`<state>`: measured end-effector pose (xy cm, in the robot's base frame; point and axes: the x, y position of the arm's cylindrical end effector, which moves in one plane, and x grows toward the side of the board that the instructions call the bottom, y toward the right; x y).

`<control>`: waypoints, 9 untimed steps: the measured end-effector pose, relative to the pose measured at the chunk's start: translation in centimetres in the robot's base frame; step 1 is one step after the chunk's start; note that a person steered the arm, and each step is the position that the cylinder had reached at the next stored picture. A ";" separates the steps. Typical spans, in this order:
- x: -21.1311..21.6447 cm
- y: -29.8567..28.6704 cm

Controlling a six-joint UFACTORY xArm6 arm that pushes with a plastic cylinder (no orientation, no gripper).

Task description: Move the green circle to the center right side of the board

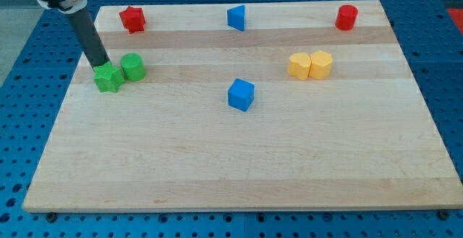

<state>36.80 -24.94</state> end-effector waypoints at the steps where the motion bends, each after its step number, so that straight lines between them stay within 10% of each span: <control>1: -1.1 0.1; 9: 5.0 10.5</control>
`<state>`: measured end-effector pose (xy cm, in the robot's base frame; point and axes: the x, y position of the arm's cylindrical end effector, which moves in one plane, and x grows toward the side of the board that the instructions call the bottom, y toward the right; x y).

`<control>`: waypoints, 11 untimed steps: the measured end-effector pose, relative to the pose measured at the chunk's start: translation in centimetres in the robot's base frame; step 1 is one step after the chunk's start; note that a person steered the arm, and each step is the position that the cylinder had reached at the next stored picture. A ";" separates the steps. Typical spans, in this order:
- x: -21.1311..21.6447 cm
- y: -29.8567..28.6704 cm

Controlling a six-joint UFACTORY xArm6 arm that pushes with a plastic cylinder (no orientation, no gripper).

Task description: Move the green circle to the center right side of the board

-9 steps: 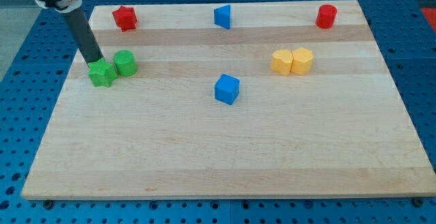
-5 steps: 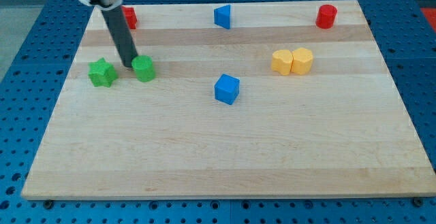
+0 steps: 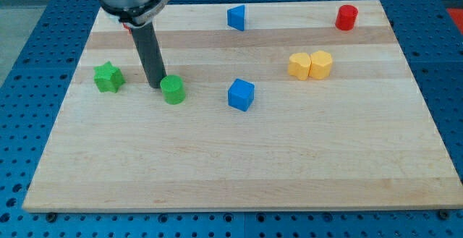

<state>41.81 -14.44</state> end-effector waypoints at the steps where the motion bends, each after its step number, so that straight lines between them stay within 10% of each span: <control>1: 2.7 0.3; 7: 5.7 17.4; 11: 10.2 13.6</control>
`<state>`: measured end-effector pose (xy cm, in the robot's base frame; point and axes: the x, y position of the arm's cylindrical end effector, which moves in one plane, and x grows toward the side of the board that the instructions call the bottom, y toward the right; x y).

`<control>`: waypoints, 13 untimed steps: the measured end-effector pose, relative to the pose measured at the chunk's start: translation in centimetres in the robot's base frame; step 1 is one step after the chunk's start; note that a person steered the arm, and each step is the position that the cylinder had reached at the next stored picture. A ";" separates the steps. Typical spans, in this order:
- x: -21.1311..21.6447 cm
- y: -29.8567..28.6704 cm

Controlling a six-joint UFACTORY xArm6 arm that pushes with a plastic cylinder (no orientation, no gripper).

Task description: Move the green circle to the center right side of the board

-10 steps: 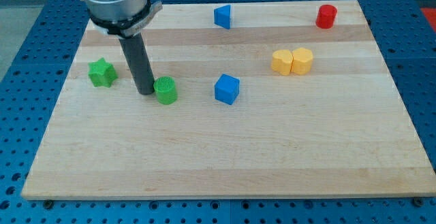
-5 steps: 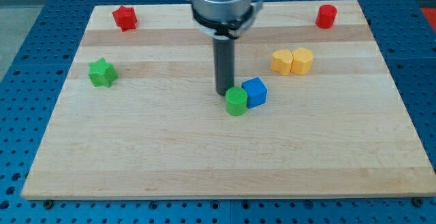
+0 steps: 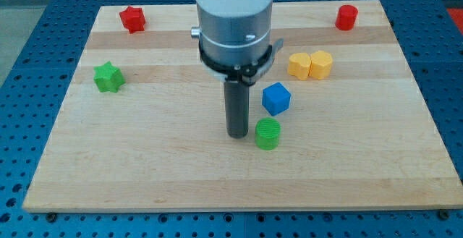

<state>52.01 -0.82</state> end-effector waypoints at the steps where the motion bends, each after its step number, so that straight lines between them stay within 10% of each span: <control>1: 1.4 1.3; 6: -2.3 18.5; 13: -8.1 19.8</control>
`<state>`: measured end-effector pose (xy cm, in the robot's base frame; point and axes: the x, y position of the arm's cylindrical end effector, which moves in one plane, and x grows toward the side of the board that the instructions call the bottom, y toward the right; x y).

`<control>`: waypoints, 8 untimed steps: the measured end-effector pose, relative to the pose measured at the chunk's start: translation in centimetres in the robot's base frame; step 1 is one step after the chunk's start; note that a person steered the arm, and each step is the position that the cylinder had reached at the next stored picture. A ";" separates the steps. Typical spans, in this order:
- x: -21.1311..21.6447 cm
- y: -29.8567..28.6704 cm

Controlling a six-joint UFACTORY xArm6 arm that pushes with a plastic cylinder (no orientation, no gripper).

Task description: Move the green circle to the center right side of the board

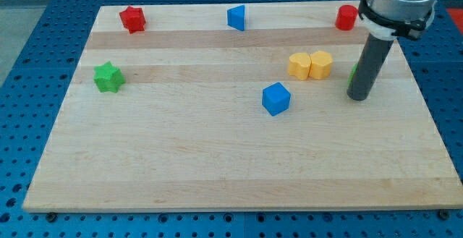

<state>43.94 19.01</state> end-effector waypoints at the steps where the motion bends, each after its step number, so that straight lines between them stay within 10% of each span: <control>1: -0.6 0.0; 8: 1.0 0.3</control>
